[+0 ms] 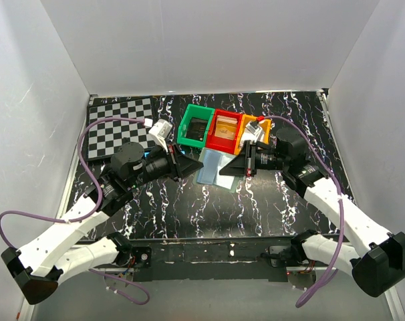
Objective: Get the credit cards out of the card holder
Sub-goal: Open the card holder at the center of the board.
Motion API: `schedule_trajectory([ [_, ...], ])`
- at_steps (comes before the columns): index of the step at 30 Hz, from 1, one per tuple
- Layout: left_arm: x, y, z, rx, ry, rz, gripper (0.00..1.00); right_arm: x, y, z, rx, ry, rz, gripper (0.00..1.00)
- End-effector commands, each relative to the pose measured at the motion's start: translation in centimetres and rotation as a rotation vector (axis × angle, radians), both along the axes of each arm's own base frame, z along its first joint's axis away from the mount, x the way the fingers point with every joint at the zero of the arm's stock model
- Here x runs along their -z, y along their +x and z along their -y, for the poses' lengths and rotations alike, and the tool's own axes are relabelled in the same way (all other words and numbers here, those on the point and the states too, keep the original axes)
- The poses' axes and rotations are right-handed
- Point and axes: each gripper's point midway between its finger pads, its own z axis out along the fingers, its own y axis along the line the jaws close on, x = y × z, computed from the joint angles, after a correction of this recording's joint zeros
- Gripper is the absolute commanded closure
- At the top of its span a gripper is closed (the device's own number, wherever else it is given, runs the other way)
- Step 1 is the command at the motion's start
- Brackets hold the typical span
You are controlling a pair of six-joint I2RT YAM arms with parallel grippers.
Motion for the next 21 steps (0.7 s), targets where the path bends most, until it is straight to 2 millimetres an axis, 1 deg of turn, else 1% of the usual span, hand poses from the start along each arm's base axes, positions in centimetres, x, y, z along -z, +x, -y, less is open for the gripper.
schedule_trajectory([
  [1, -2.1, 0.1, -0.2, -0.022, -0.022, 0.023, 1.0, -0.4, 0.2, -0.3, -0.015, 0.02, 0.02, 0.99],
  [3, -2.2, 0.1, -0.2, -0.019, -0.024, 0.022, 1.0, -0.2, 0.1, -0.3, -0.021, 0.02, 0.006, 0.99],
  [4, -2.1, 0.1, -0.2, -0.019, -0.022, 0.022, 1.0, -0.3, 0.1, -0.4, -0.023, 0.027, 0.007, 0.96],
  [5, -2.0, 0.1, -0.3, -0.022, -0.019, 0.022, 1.0, -0.3, 0.1, -0.4, -0.024, 0.032, 0.009, 0.87],
  [6, -1.9, 0.2, -0.3, -0.025, -0.015, 0.021, 1.0, -0.5, 0.0, -0.3, -0.022, 0.037, 0.016, 0.75],
  [8, -1.7, 0.4, -0.3, -0.034, -0.001, 0.019, 1.0, -0.5, 0.0, -0.3, -0.022, 0.039, 0.02, 0.63],
  [10, -1.7, 0.7, -0.4, -0.044, 0.021, 0.021, 1.0, -0.5, 0.2, -0.2, -0.012, 0.038, 0.024, 0.59],
  [12, -1.7, 1.0, -0.5, -0.056, 0.04, 0.023, 1.0, 0.3, 0.6, -0.2, 0.016, 0.011, -0.001, 0.59],
  [13, -1.9, 1.0, -0.5, -0.057, 0.043, 0.025, 1.0, 1.1, 0.8, -0.1, 0.027, -0.017, -0.026, 0.62],
  [16, -2.2, 1.0, -0.5, -0.054, 0.047, 0.027, 1.0, 3.0, 1.3, -0.1, 0.043, -0.064, -0.087, 0.98],
  [18, -2.3, 1.0, -0.3, -0.047, 0.047, 0.026, 1.0, 3.6, 1.4, -0.2, 0.037, -0.069, -0.107, 0.99],
  [21, -2.6, 0.9, -0.4, -0.046, 0.047, 0.028, 1.0, 3.6, 1.5, -0.4, 0.03, -0.049, -0.11, 0.99],
])
